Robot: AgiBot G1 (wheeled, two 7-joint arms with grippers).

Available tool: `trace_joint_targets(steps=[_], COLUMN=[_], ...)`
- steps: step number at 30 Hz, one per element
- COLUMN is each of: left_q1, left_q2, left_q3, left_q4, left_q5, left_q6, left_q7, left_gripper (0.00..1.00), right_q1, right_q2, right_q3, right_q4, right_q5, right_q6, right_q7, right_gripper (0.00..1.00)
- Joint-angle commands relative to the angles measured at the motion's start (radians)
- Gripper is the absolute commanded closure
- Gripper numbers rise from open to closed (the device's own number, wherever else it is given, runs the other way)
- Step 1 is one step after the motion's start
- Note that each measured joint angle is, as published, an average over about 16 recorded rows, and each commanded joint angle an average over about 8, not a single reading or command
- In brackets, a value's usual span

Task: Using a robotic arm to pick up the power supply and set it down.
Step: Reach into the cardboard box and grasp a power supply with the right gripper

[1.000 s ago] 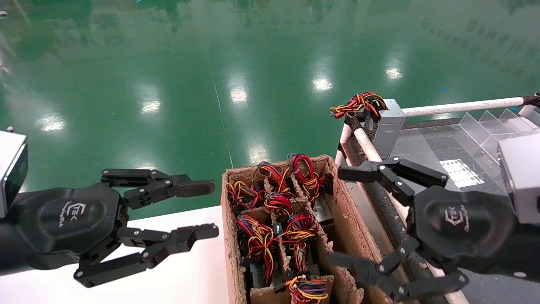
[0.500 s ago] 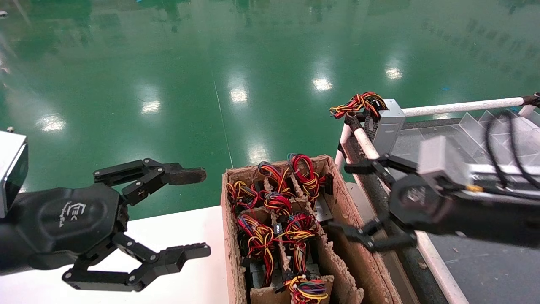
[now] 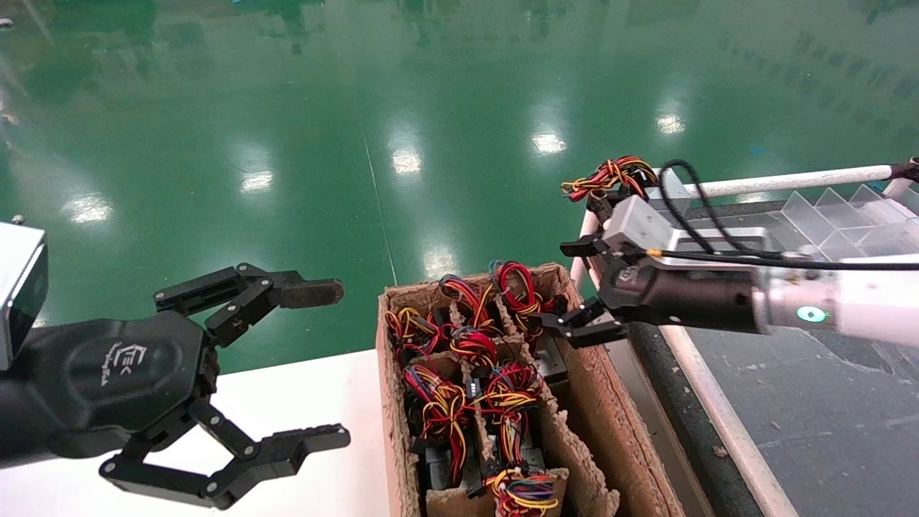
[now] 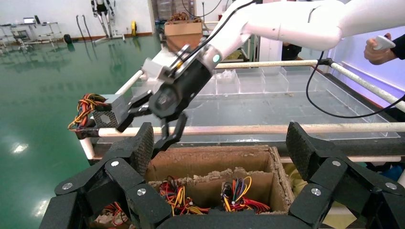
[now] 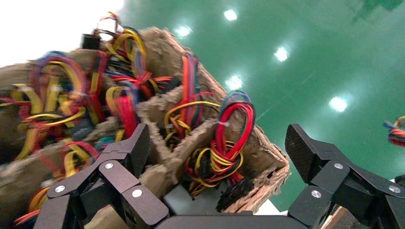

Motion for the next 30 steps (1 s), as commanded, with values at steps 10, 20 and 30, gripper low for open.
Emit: trace_joint_targets(steps=[10, 20, 30], left_q1=[0.0, 0.0, 0.0], left_q2=[0.0, 0.0, 0.0], left_q3=[0.0, 0.0, 0.0], left_q4=[0.0, 0.0, 0.0], left_q5=[0.0, 0.0, 0.0], left_q6=[0.0, 0.0, 0.0], left_q7=[0.0, 0.0, 0.0], left_gripper=[0.0, 0.0, 0.0], right_q1=[0.097, 0.152, 0.176], right_q2=[-0.155, -0.236, -0.263], right_q3=[-0.018, -0.015, -0.005], right_q4=[-0.289, -0.48, -0.582], right_q5=[-0.039, -0.039, -0.025], right_q6=[0.07, 0.106, 0.099], right_q7=[-0.138, -0.24, -0.311], right_gripper=[0.0, 0.84, 1.0])
